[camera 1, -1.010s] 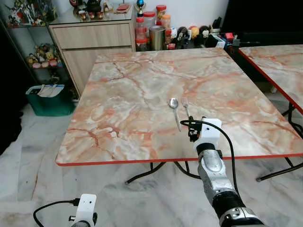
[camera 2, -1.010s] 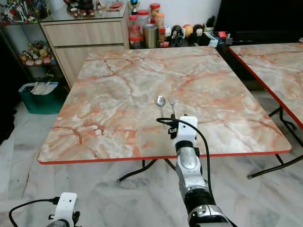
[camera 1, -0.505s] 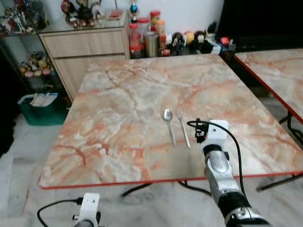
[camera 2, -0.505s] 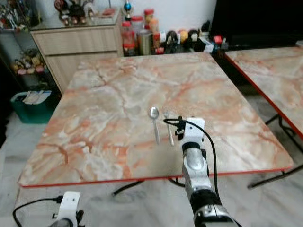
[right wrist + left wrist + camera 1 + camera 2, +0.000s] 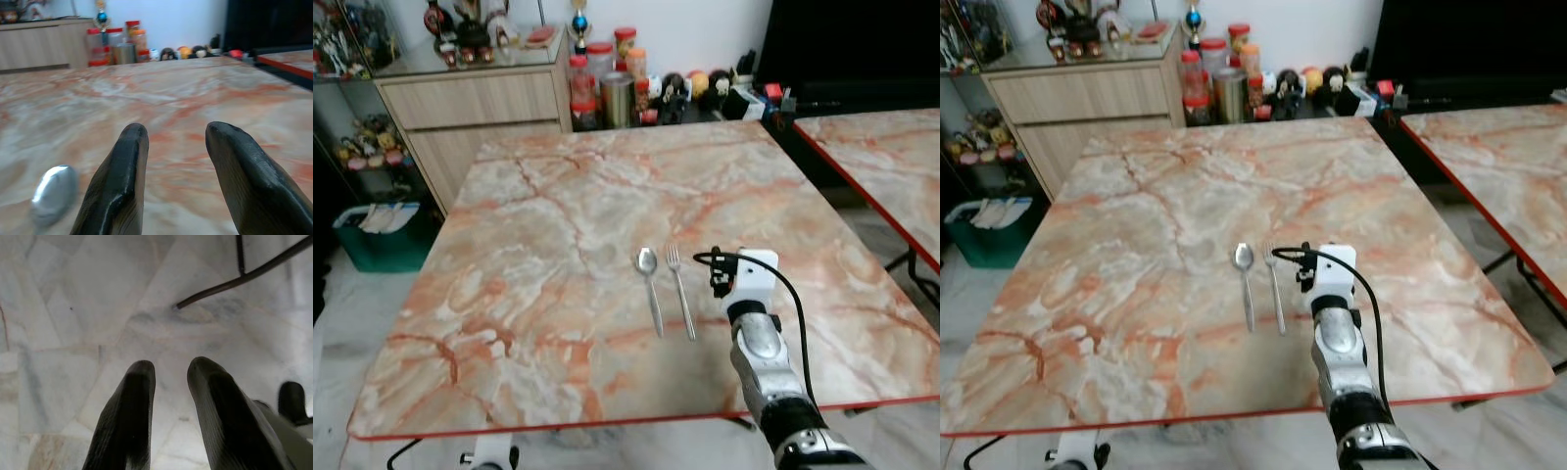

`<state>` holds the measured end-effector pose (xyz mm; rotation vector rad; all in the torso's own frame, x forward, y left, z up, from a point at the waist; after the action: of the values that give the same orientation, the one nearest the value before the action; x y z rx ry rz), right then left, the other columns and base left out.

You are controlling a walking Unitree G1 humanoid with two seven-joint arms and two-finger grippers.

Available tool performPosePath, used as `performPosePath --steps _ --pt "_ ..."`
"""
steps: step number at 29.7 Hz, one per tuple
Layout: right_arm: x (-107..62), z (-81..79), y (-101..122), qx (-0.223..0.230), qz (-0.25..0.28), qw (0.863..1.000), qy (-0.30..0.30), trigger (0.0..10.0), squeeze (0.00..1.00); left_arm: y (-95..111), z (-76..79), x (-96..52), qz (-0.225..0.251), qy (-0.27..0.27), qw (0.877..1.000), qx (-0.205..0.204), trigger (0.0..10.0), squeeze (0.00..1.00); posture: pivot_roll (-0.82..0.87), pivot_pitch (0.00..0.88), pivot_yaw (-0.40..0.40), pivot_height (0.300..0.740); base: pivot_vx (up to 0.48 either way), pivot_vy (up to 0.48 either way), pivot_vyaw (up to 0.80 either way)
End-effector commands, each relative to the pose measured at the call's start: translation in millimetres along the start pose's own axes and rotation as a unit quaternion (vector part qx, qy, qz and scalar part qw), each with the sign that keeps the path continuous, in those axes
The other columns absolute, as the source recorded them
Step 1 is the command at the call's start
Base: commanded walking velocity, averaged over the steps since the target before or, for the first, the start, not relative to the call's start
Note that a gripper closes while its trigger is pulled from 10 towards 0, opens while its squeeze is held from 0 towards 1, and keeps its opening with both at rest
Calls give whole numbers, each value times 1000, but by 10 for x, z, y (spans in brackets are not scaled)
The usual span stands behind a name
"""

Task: Setting the table

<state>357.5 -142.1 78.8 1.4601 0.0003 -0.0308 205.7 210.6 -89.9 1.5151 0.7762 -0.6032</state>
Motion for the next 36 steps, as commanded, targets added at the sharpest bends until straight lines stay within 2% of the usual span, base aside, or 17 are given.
performPosePath --steps 1,8,9,10,14,15,16,17,21,26,31,36 --pt "6 -69 23 6 3 1000 8 10000 0 -15 -74 -5 -5 9 1000 3 10000 0 -37 0 21 740 0 0 0" --pt "12 -62 22 4 2 1000 10 10000 0 -37 -74 -9 -8 9 1000 4 10000 0 -34 0 20 740 0 0 0" --pt "15 -60 20 2 0 1000 10 10000 604 -43 -75 -11 -9 9 1000 4 10000 0 -35 0 20 740 0 0 0" --pt "22 -63 26 8 1 1000 15 10000 1000 -52 -78 -13 -10 9 1000 4 10000 0 -34 0 20 740 0 0 0" --pt "39 -55 36 0 -2 1000 16 10000 1000 -71 -85 -18 -12 10 1000 4 10000 0 -35 0 18 740 0 0 0" --pt "52 -64 14 2 -16 1000 20 10000 118 -75 -86 -19 -13 10 1000 4 10000 0 -36 0 19 740 0 0 0" --pt "52 -64 14 2 -16 1000 20 10000 118 -75 -86 -19 -13 10 1000 4 10000 0 -36 0 19 740 0 0 0" --pt "72 -64 8 34 -27 999 18 10000 0 -82 -86 -20 -14 9 1000 4 10000 0 -36 0 19 740 0 0 0" --pt "119 -31 40 47 -34 998 11 10000 0 -90 -81 -22 -14 9 1000 3 10000 0 -34 0 16 740 0 0 0" --pt "181 9 60 32 -50 998 7 10000 0 -101 -78 -24 -15 8 1000 1 10000 0 -32 0 15 740 0 0 0" --pt "216 3 -47 40 -118 992 9 10000 0 -91 -68 -21 -15 6 1000 1 10000 0 -34 0 17 740 0 0 0" --pt "286 -23 23 36 -128 991 13 10000 0 -65 -68 -14 -13 7 1000 -5 10000 0 -21 0 14 740 0 0 0"
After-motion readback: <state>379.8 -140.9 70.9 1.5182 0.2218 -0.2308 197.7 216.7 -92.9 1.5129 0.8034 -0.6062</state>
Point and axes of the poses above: a point about 5 cm out from each wrist's last joint towards the gripper, its own x axis pointing out of the wrist towards the gripper, its own y axis along the axis of the wrist's last joint, z = x × y, the point moved 2 cm from there along x, pointing out of the wrist towards the gripper, and after that the axes turned 5 degrees about -x, right-handed, at the moved point
